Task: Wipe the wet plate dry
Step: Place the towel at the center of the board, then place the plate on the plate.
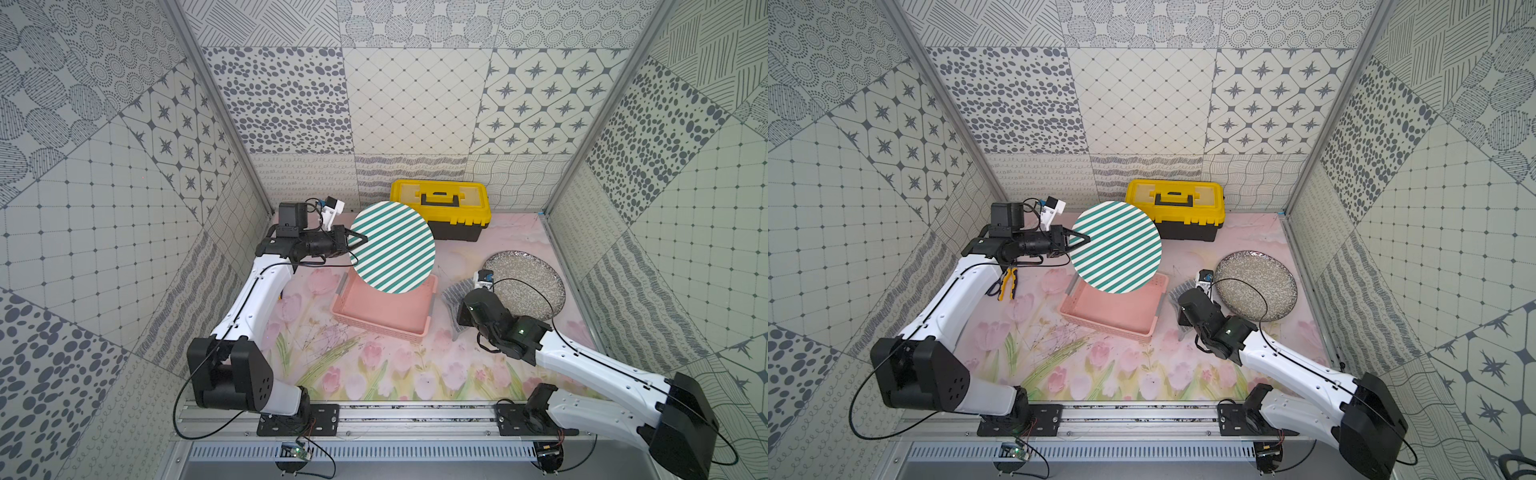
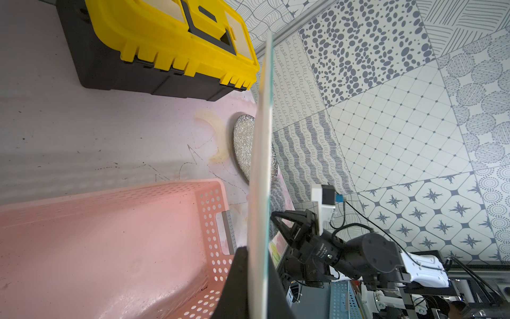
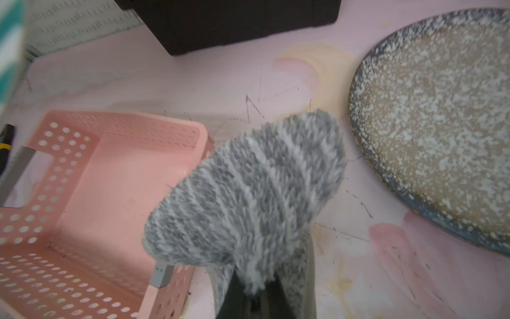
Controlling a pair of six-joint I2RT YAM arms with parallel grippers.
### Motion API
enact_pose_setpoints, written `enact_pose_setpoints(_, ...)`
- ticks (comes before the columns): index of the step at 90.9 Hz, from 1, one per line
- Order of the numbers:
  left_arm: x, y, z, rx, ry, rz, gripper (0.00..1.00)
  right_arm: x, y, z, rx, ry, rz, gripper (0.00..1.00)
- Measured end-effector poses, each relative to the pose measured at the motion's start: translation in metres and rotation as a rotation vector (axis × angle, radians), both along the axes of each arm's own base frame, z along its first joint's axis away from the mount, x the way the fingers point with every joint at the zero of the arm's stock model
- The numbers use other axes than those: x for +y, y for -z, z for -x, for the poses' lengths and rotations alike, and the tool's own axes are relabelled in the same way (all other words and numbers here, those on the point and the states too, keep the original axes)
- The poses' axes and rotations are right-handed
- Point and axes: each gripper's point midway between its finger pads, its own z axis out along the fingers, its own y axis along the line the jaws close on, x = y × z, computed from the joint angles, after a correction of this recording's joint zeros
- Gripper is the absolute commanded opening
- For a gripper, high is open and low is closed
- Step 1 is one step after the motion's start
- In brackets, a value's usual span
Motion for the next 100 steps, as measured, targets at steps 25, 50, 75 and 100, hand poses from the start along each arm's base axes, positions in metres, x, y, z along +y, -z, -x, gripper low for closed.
enact_pose_setpoints(25,0.000,-0.005,0.003,-0.022,0.007,-0.002,0.00,0.003,0.040,0.007,0.139,-0.004,0.040,0.70)
enact_pose_setpoints(50,-0.001,-0.008,0.008,-0.044,0.026,-0.011,0.00,-0.009,-0.035,-0.020,0.056,-0.089,-0.106,0.75)
enact_pose_setpoints(75,-0.007,-0.013,0.024,-0.062,0.107,0.012,0.00,0.042,-0.131,-0.028,-0.046,-0.439,-0.439,0.62)
enact_pose_setpoints(100,-0.018,-0.027,0.052,-0.084,0.232,0.089,0.00,0.067,-0.160,-0.035,-0.076,-0.592,-0.643,0.57)
